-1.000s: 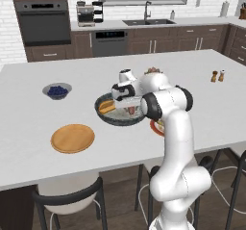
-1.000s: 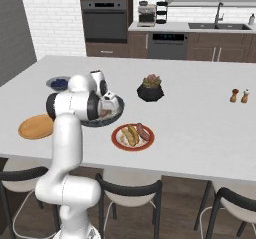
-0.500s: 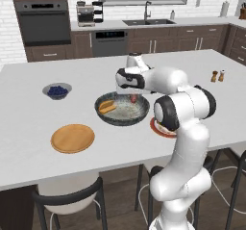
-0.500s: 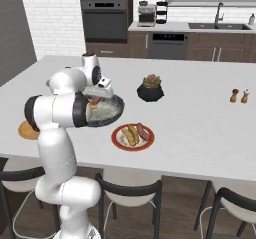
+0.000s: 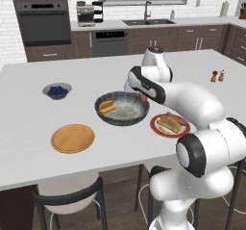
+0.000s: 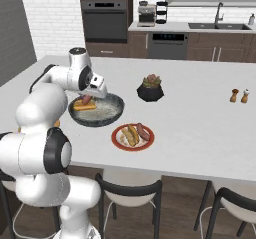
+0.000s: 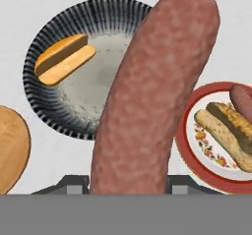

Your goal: Place one bun and one sausage from the bowl on each plate.

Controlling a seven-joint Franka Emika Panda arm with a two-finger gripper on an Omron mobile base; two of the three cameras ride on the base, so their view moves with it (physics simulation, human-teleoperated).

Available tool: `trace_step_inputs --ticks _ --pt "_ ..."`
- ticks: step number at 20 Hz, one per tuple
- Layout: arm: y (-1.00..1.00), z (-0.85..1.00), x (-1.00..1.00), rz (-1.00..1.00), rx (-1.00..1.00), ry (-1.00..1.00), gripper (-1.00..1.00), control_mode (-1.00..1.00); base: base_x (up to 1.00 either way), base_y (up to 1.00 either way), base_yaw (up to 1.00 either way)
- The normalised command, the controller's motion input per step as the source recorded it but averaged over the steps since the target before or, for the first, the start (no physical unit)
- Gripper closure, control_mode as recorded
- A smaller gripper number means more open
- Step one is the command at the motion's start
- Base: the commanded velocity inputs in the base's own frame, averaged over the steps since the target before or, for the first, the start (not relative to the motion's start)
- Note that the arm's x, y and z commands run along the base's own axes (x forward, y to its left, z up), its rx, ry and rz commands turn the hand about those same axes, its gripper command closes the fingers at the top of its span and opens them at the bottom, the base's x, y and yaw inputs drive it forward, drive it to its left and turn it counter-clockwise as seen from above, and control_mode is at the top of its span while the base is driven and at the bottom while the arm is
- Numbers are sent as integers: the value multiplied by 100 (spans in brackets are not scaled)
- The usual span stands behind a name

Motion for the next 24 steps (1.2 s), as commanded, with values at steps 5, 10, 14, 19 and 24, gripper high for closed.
trace_step_inputs --ticks 5,10,14,19,24 --pt "0 56 -100 18 -20 15 100 -100 0 0 0" --pt "-1 -5 -98 16 -9 9 100 -100 0 0 0" --pt "-2 -12 -31 3 2 1 100 -100 0 0 0" --pt "1 -4 1 0 1 0 100 -100 0 0 0" --pt "9 0 2 0 0 0 100 100 1 43 0"
